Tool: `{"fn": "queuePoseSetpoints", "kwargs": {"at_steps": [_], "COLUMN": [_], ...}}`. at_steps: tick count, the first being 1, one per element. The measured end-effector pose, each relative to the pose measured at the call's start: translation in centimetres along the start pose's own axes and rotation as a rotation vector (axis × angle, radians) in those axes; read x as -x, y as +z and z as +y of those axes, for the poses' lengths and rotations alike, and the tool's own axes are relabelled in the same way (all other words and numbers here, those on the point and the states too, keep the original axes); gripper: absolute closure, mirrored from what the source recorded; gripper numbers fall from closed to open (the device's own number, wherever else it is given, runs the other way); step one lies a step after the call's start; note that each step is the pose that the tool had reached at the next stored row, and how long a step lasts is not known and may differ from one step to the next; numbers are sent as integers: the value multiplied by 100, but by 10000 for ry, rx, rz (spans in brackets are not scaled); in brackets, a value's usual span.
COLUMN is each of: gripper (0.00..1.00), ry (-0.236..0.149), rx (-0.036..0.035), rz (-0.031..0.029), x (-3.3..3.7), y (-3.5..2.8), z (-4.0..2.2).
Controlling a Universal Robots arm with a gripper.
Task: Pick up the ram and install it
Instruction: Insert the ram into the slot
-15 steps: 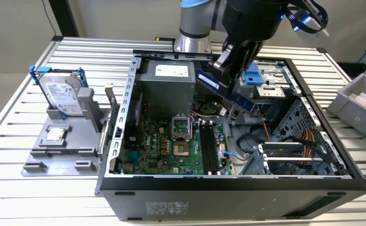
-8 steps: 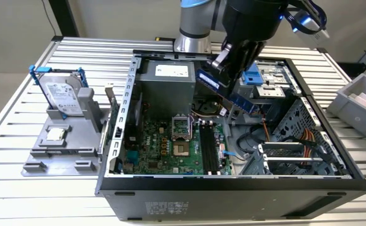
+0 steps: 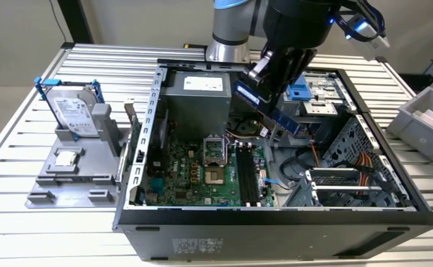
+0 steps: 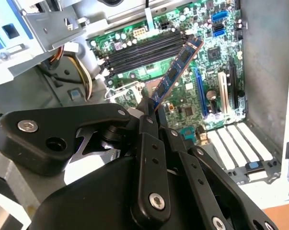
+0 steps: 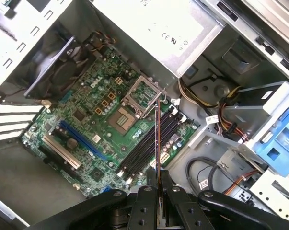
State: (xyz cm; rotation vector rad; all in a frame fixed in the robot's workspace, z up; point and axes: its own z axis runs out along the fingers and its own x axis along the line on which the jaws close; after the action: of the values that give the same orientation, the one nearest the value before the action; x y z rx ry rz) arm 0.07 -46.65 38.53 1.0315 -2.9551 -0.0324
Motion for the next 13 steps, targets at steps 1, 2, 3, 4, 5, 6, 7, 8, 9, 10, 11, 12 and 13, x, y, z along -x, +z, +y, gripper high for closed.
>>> {"fn": "queuePoseSetpoints", "kwargs": {"at_steps": [1, 2, 3, 4, 5, 6, 7, 8, 9, 10, 11, 12, 13], "gripper": [100, 100, 100, 100, 100, 100, 100, 100, 100, 100, 100, 100, 100], "ry": [70, 139, 205, 262, 308, 362, 414, 456, 484, 512, 543, 576, 609], "rx": [0, 0, 1, 1, 1, 1, 2, 1, 2, 1, 2, 2, 2], "rz": [-2, -3, -5, -6, -7, -8, -10, -10, -11, -11, -13, -13, -14], "x": [0, 0, 0, 0, 0, 0, 0, -1, -1, -1, -1, 0, 0], "y": [0, 0, 0, 0, 0, 0, 0, 0, 0, 0, 0, 0, 0], "z": [0, 0, 0, 0, 0, 0, 0, 0, 0, 0, 0, 0, 0]}}
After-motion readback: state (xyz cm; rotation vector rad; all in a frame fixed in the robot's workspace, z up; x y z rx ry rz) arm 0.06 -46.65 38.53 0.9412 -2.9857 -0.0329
